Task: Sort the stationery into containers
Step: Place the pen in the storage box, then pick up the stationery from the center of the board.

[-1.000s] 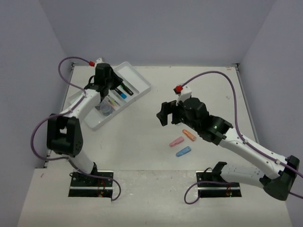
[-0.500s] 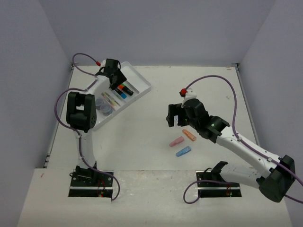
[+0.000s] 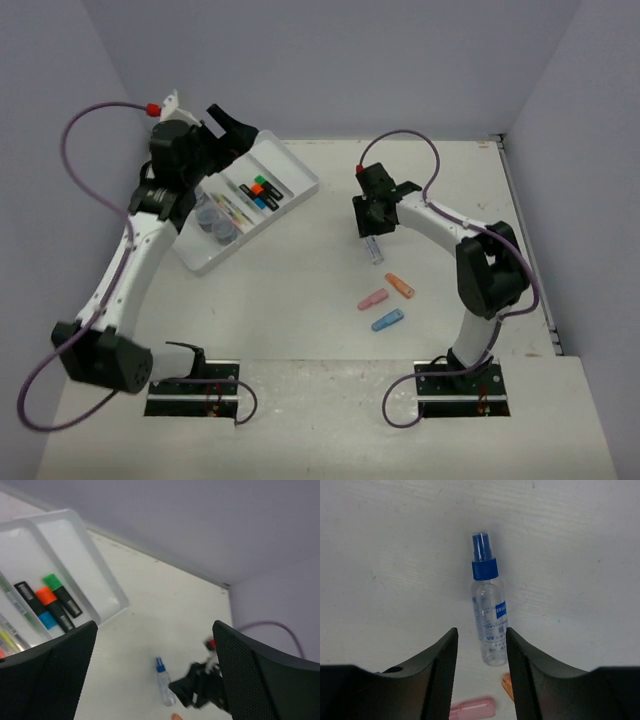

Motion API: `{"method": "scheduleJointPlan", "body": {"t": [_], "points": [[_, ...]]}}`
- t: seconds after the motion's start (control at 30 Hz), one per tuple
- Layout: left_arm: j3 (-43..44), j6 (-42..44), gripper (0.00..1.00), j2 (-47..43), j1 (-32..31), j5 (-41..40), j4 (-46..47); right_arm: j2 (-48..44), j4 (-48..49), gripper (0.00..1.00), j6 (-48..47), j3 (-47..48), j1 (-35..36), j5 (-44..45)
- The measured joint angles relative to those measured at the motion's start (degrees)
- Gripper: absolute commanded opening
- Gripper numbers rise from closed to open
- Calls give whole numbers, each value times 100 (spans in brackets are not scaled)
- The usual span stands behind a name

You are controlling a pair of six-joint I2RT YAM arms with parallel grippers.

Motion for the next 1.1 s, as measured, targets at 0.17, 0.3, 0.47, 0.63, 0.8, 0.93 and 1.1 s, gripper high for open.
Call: {"method": "scheduleJointPlan", "body": {"t": [0.17, 0.3, 0.47, 0.63, 0.8, 0.93, 1.1], "points": [[-951, 325, 100, -2899, -92, 319, 477, 878, -346, 43, -123, 534, -40, 41], [-1381, 614, 100, -4069, -92, 514, 359, 1356, -635, 36, -183, 816, -63, 65], [-1654, 1084, 100, -4434, -92, 600, -626, 1579, -933, 12, -244, 1091, -94, -35], [-1681, 1681, 100, -4795, -92, 533, -1576, 1601, -975, 0, -254, 1133, -116, -143], [-1963, 2227, 100, -5440, -92, 471, -1883, 1437, -966, 0, -411, 1342, 4, -294], [-2450, 2353, 100, -5780, -94, 328, -1994, 1410, -525, 0, -694, 2211, 172, -650], [-2895, 2351, 100, -5858, -92, 192, -2030, 2205, -264, 0, -1054, 4612, 229, -1205]]}}
